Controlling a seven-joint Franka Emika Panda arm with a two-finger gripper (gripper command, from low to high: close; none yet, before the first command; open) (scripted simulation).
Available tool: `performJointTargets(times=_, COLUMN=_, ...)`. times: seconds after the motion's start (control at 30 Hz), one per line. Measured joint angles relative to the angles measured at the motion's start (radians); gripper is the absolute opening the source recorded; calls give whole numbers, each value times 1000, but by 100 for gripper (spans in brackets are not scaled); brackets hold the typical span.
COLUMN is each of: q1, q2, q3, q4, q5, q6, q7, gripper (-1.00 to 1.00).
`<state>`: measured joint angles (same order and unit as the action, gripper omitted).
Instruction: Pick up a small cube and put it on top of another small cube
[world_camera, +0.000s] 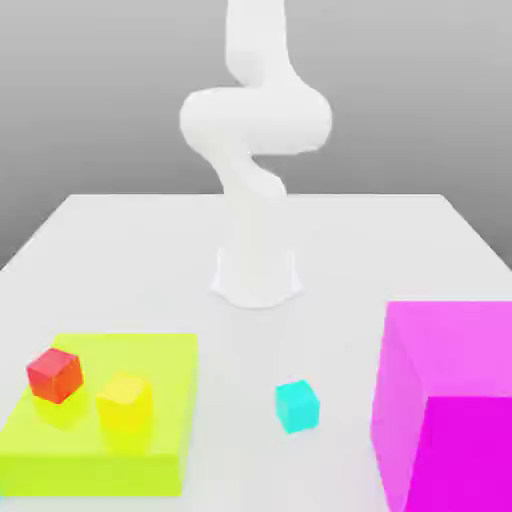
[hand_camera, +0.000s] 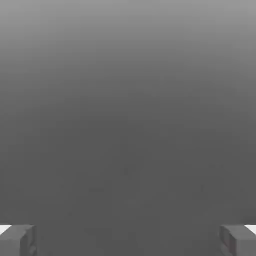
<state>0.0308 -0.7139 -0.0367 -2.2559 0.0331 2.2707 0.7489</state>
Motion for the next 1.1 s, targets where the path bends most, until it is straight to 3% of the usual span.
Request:
performJointTargets(times=0.33, q1=67, q2=362, q3=-35, q4=-148, q5=14, q6=135, q7=-154, gripper=0)
performJointTargets(times=0.77, q1=184, q2=730, q3=7, q4=-588, q5=-26, q6=590, q7=-156, gripper=0)
performJointTargets(times=1.0, q1=155, q2=956, q3=24, q4=-574, q5=7, q6=801, q7=-173, gripper=0)
performJointTargets(times=1.03, q1=150, q2=985, q3=28, q4=-569, q5=4, q6=825, q7=-171, gripper=-100)
performJointTargets(times=1.1, q1=150, q2=985, q3=28, q4=-569, q5=3, q6=825, q7=-171, gripper=-100)
